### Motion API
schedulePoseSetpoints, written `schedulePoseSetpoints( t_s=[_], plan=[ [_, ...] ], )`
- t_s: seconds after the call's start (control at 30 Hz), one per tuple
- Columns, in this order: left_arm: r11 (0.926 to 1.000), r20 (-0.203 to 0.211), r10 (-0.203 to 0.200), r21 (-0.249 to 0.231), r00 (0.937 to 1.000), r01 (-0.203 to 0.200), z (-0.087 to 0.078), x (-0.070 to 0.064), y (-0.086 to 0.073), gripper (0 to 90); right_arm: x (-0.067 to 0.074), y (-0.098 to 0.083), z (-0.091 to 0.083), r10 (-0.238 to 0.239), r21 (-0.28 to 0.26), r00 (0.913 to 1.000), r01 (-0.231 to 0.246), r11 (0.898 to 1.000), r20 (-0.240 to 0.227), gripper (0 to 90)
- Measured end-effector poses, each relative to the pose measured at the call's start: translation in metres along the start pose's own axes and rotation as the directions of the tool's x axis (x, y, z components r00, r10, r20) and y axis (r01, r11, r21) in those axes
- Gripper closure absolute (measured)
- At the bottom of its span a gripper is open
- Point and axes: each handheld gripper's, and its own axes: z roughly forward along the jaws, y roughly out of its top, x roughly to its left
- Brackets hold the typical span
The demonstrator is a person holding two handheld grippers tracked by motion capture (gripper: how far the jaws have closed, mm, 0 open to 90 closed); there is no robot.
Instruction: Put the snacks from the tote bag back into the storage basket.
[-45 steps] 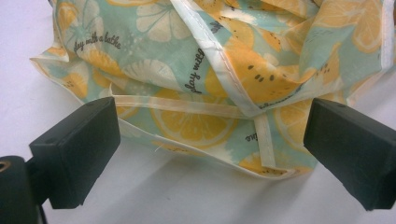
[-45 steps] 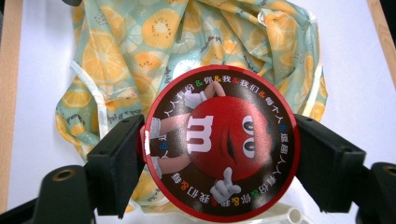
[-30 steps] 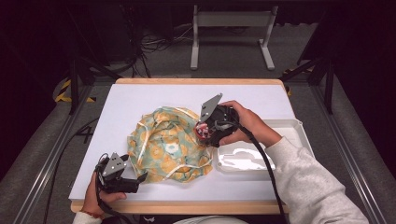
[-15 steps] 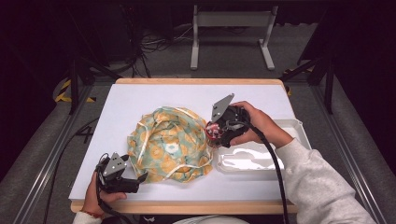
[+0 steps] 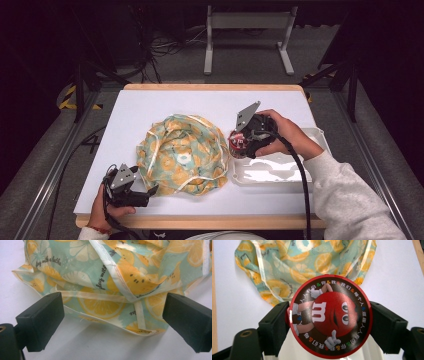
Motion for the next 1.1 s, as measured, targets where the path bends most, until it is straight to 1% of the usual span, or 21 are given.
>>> schedulePoseSetpoints(
  t_s=[0.1, 0.2, 0.33, 0.47, 0.5, 0.53, 0.67, 0.73, 0.87, 0.9, 0.93, 1.03, 1.1],
  plan=[
    [1.0000, -0.001, 0.000, 0.000, 1.0000, 0.000, 0.000, 0.000, 0.000, 4.5, 0.000, -0.005, -0.001, -0.005, 0.010, 1.0000, 0.005, 1.000, 0.000, 23.5],
    [1.0000, 0.000, -0.001, 0.001, 1.0000, 0.001, 0.000, 0.000, 0.000, 4.5, -0.001, -0.011, -0.001, 0.005, 0.016, 1.0000, -0.005, 1.000, 0.000, 23.5],
    [1.0000, 0.000, -0.003, 0.001, 1.0000, 0.003, 0.000, 0.000, 0.000, 4.5, -0.001, -0.021, 0.000, 0.009, 0.039, 1.0000, -0.009, 0.999, 0.000, 23.5],
    [1.0000, 0.000, 0.001, 0.003, 1.0000, -0.001, 0.000, 0.000, 0.000, 4.5, -0.002, -0.029, 0.001, 0.027, 0.057, 0.9996, -0.027, 0.998, -0.005, 23.5],
    [1.0000, -0.001, -0.001, 0.003, 1.0000, 0.001, 0.000, -0.001, 0.000, 4.5, -0.003, -0.031, 0.001, 0.024, 0.057, 0.9997, -0.023, 0.998, -0.005, 23.5],
    [1.0000, 0.000, -0.003, 0.003, 1.0000, 0.003, 0.001, -0.001, 0.000, 4.5, -0.003, -0.033, 0.000, 0.027, 0.067, 0.9996, -0.027, 0.997, -0.007, 23.5],
    [1.0000, 0.001, -0.005, 0.004, 1.0000, 0.005, 0.001, -0.001, 0.000, 4.5, -0.003, -0.039, 0.002, 0.028, 0.072, 0.9996, -0.027, 0.997, -0.008, 23.5],
    [1.0000, 0.001, -0.003, 0.005, 1.0000, 0.003, 0.001, -0.001, 0.000, 4.5, -0.003, -0.043, 0.003, 0.027, 0.083, 0.9996, -0.026, 0.996, -0.010, 23.5],
    [1.0000, 0.002, -0.003, 0.006, 1.0000, 0.003, 0.001, -0.001, 0.000, 4.5, -0.004, -0.050, 0.004, 0.051, 0.095, 0.9987, -0.050, 0.994, -0.009, 23.5],
    [1.0000, 0.002, -0.002, 0.006, 1.0000, 0.002, 0.001, -0.001, 0.000, 4.5, -0.005, -0.052, 0.005, 0.044, 0.096, 0.9990, -0.042, 0.995, -0.011, 23.5],
    [1.0000, 0.002, -0.003, 0.005, 1.0000, 0.003, 0.001, -0.001, 0.000, 4.5, -0.004, -0.054, 0.006, 0.050, 0.098, 0.9986, -0.048, 0.994, -0.018, 23.5],
    [1.0000, 0.002, -0.002, 0.006, 1.0000, 0.002, 0.001, -0.001, 0.000, 4.5, -0.005, -0.059, 0.007, 0.053, 0.113, 0.9984, -0.051, 0.992, -0.018, 23.5],
    [1.0000, 0.001, -0.002, 0.007, 1.0000, 0.002, 0.001, -0.001, 0.000, 4.5, -0.005, -0.060, 0.008, 0.053, 0.112, 0.9985, -0.051, 0.992, -0.015, 23.5]
  ],
)
